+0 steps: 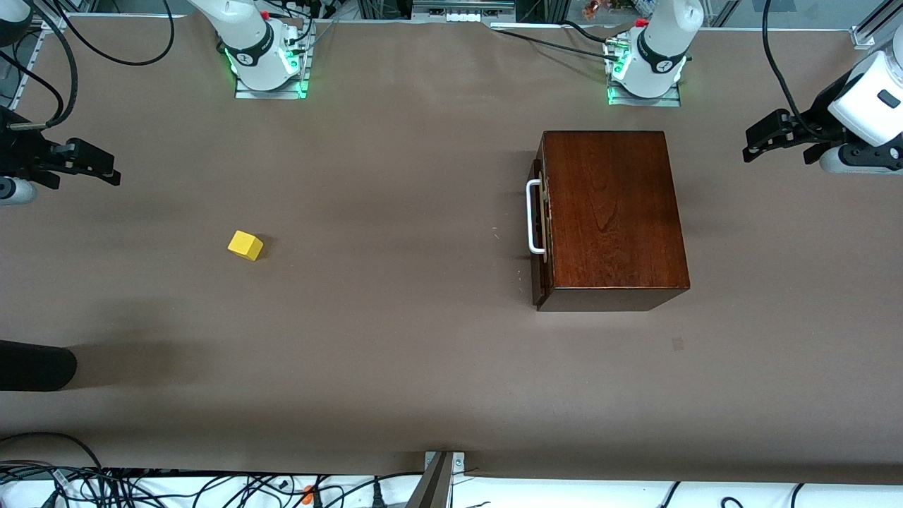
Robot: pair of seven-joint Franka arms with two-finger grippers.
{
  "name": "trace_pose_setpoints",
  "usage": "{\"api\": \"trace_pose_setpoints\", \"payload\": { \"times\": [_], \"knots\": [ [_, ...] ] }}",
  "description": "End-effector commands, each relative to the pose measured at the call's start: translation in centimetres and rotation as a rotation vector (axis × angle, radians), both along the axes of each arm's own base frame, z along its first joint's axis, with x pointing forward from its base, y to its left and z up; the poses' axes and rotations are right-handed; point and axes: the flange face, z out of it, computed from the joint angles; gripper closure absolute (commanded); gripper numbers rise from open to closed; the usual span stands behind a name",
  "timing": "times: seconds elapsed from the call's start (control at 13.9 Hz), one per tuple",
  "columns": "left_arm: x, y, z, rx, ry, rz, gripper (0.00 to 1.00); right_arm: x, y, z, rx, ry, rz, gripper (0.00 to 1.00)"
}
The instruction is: Open drawer, take yellow block, close drawer
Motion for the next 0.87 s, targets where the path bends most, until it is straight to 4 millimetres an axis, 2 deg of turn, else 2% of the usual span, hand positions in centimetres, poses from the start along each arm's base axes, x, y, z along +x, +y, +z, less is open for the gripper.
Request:
{"api": "trace_pose_setpoints", "payload": {
  "times": [0.0,0.79],
  "knots": [
    [-0.63,-0.2,0.26,-0.009,-0.017,0.009,0.0,-0.31,-0.13,0.04,-0.001,0.004,0.001,0.0],
    [-0.25,-0.88,0.01,0.049,-0.032,-0.017,0.0,-0.32,-0.2,0.04,0.0,0.004,-0.001,0.0]
  ]
}}
